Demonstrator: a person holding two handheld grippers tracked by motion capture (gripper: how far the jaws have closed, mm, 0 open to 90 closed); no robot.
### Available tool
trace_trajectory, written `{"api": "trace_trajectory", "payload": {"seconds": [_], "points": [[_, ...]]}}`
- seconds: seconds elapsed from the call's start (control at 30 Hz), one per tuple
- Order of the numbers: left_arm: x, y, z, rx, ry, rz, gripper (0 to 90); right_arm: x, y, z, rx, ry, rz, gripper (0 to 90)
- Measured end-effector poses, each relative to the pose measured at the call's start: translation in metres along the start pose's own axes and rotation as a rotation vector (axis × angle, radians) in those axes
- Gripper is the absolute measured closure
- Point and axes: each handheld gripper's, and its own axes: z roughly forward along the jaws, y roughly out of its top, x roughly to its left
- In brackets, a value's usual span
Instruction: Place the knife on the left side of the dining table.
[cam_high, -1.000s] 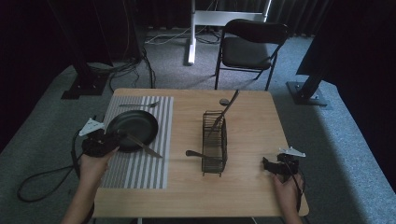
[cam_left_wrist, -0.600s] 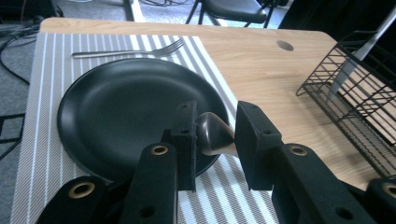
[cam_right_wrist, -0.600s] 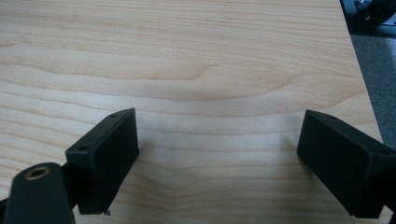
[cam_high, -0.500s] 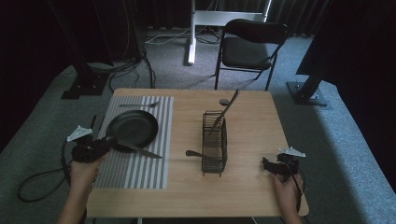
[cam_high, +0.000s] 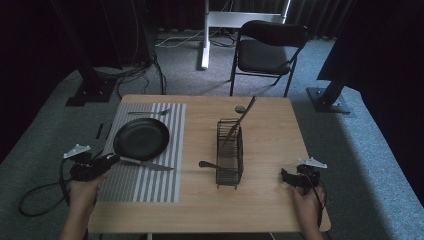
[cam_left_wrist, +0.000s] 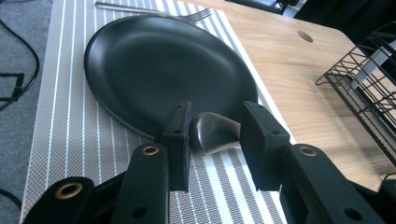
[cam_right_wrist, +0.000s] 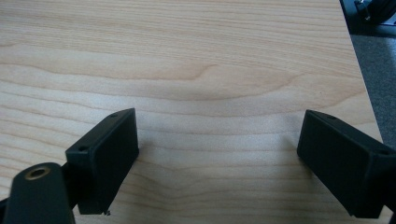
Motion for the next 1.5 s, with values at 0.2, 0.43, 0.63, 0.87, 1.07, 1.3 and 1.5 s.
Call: {"api": "trace_trajectory", "payload": {"seconds": [0.2,0.43,0.63,0.87,1.07,1.3,1.5], "points": [[0.009,-0.009,0.005,0.028,0.034,-0.005,60.8,0.000,0.000,0.000,0.000,0.000,0.001,11.7],[0.018,-0.015,0.011,0.058,0.070,-0.012,57.6,0.000,0.000,0.000,0.000,0.000,0.002,11.7],[0.024,-0.020,0.018,0.078,0.088,-0.022,55.6,0.000,0.000,0.000,0.000,0.000,0.002,11.7],[0.031,-0.027,0.025,0.101,0.109,-0.040,52.9,0.000,0.000,0.000,0.000,0.000,0.002,11.7],[0.034,-0.029,0.029,0.109,0.120,-0.041,52.0,0.000,0.000,0.000,0.000,0.000,0.002,11.7],[0.038,-0.031,0.035,0.106,0.118,-0.027,51.3,0.000,0.000,0.000,0.000,0.000,0.002,11.7],[0.038,-0.032,0.043,0.137,0.163,0.004,49.6,0.000,0.000,0.000,0.001,0.000,0.001,11.7]]}}
